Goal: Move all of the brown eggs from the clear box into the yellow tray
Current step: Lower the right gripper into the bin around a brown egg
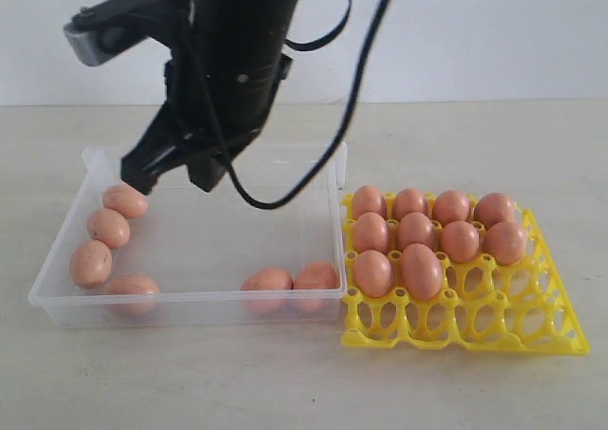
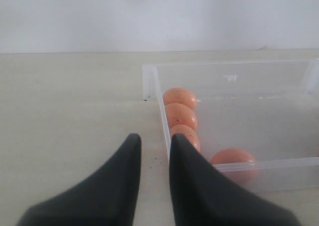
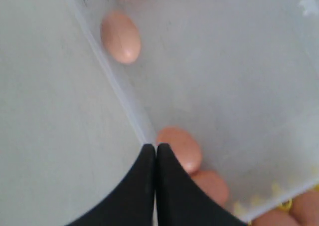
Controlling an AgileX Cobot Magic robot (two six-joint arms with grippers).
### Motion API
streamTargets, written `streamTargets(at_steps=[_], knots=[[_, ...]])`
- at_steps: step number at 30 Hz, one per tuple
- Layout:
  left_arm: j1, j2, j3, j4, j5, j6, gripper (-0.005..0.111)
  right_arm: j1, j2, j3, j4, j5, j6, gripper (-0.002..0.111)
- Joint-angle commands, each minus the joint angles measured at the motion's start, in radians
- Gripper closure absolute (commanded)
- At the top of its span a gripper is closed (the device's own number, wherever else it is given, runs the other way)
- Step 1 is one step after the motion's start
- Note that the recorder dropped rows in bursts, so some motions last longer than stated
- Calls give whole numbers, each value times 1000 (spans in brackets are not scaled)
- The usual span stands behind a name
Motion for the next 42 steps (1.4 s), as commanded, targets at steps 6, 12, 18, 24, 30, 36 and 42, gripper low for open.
streamTargets(at_steps=[6,12,18,24,30,36,42], knots=[[-3,-2,-3,-6,-1,-10,85,-3,296,-294,133,12,-125,108],[-3,-2,-3,-6,-1,-10,85,0,385,-312,148,12,-226,69],[-3,-2,-3,-6,-1,-10,85,0,431,-310,148,-87,-193,43],[-3,-2,-3,-6,-1,-10,85,0,461,-310,169,-210,-193,43],[-3,-2,-3,-6,-1,-10,85,0,486,-310,174,-234,-195,43],[-3,-2,-3,-6,-1,-10,85,0,496,-310,245,-237,-224,43],[-3,-2,-3,-6,-29,-10,85,0,496,-310,302,-209,-270,43]])
